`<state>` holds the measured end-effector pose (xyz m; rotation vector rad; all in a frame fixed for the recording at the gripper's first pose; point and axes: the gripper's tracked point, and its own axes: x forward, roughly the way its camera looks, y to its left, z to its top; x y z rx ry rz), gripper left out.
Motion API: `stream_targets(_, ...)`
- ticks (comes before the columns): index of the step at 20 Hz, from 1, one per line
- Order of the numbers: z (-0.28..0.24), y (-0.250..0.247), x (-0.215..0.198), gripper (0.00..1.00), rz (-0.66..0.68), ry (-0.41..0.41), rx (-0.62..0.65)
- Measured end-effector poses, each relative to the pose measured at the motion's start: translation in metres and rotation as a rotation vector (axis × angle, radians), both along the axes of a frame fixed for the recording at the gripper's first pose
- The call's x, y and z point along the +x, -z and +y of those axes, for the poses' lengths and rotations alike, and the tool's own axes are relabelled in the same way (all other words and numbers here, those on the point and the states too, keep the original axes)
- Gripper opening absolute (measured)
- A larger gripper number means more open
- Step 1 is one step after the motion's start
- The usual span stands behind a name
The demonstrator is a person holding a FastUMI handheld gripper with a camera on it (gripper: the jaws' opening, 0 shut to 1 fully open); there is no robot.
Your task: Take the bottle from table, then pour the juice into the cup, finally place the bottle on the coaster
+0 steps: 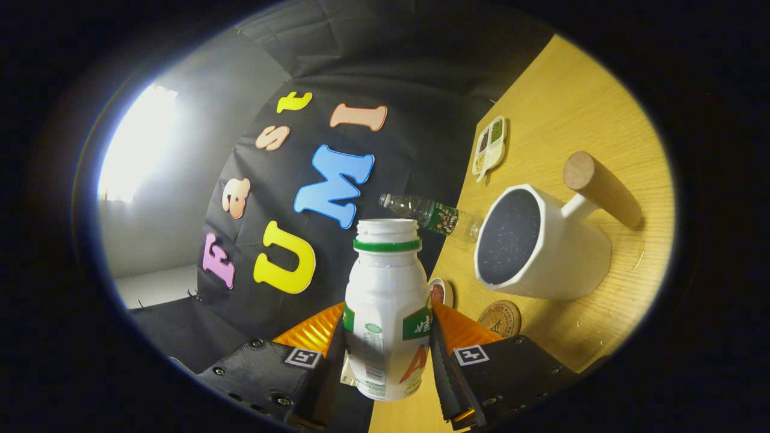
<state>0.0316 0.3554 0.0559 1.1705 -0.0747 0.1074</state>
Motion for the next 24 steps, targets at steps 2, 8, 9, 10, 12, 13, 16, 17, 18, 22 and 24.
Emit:
stream_targets(2, 0.0, 0.001, 0.0, 0.65, 0.011, 0.014, -0.085)
stream_targets(8, 0.005, -0.016, 0.0, 0.65, -0.02, 0.048, -0.305)
stream_targets(9, 0.008, -0.017, 0.001, 0.65, -0.018, 0.048, -0.347)
stream_targets(10, 0.01, -0.017, 0.002, 0.65, -0.005, 0.051, -0.393)
stream_targets(12, 0.016, -0.01, 0.004, 0.65, 0.03, 0.048, -0.501)
stream_targets(13, 0.023, -0.006, 0.006, 0.65, 0.051, 0.032, -0.553)
stream_targets(16, 0.034, -0.002, 0.01, 0.65, 0.085, 0.026, -0.722)
stream_targets(17, 0.036, -0.002, 0.011, 0.66, 0.09, 0.033, -0.788)
stream_targets(18, 0.037, -0.004, 0.013, 0.65, 0.092, 0.041, -0.852)
stream_targets(22, 0.042, -0.006, 0.02, 0.65, 0.071, 0.079, -1.062)
stream_targets(24, 0.043, -0.002, 0.026, 0.65, 0.079, 0.09, -1.11)
